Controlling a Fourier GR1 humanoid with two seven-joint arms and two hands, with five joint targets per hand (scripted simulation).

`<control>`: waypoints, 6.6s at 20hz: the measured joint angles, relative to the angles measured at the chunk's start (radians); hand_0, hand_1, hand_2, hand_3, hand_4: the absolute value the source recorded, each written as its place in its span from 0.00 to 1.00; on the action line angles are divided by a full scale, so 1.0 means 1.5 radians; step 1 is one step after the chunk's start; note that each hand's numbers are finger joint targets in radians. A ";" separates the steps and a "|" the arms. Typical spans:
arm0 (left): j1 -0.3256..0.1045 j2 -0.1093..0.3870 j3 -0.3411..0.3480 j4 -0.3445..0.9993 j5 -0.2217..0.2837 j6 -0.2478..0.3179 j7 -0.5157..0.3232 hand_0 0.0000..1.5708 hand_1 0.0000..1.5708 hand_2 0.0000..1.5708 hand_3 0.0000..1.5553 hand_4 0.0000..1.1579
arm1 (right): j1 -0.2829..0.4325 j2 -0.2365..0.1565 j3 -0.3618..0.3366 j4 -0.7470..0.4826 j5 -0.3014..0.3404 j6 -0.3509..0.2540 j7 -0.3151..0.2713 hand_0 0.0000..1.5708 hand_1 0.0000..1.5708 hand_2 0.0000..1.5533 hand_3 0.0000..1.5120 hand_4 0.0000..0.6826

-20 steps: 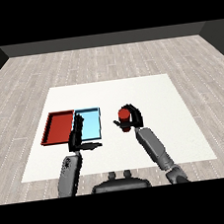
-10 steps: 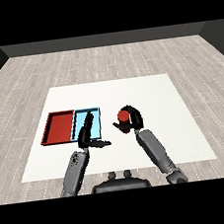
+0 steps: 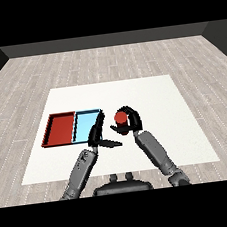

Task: Pick the red can and put it in the red box

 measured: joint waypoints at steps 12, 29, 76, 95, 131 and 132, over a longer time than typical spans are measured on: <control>-0.054 0.000 -0.043 0.085 0.018 0.041 -0.013 0.00 0.00 0.00 0.00 0.00 | -0.003 0.000 0.059 -0.019 -0.030 -0.012 -0.013 0.91 0.91 0.93 0.93 0.88; -0.118 0.017 -0.088 0.129 0.055 0.097 -0.003 0.00 0.00 0.00 0.00 0.37 | -0.016 -0.011 0.152 -0.069 -0.061 -0.087 -0.004 0.95 0.95 0.94 0.93 0.74; -0.123 0.004 -0.110 0.137 0.043 0.231 -0.005 1.00 1.00 1.00 0.95 0.99 | -0.018 -0.024 0.081 -0.149 -0.009 -0.031 0.029 0.00 0.00 0.00 0.00 0.00; -0.072 0.121 -0.008 0.014 0.017 0.188 0.054 1.00 1.00 0.99 0.94 0.96 | 0.147 -0.133 -0.125 -0.346 -0.059 0.040 0.050 0.00 0.00 0.00 0.00 0.00; -0.310 0.300 0.252 0.817 -0.127 0.161 0.060 0.51 0.51 0.48 0.00 0.61 | 0.263 -0.142 -0.185 -0.181 -0.018 0.139 -0.110 0.00 0.00 0.00 0.00 0.00; -0.319 0.304 0.254 0.835 -0.128 0.154 0.066 0.48 0.48 0.48 0.00 0.58 | 0.263 -0.143 -0.188 -0.179 -0.019 0.141 -0.115 0.00 0.00 0.00 0.00 0.00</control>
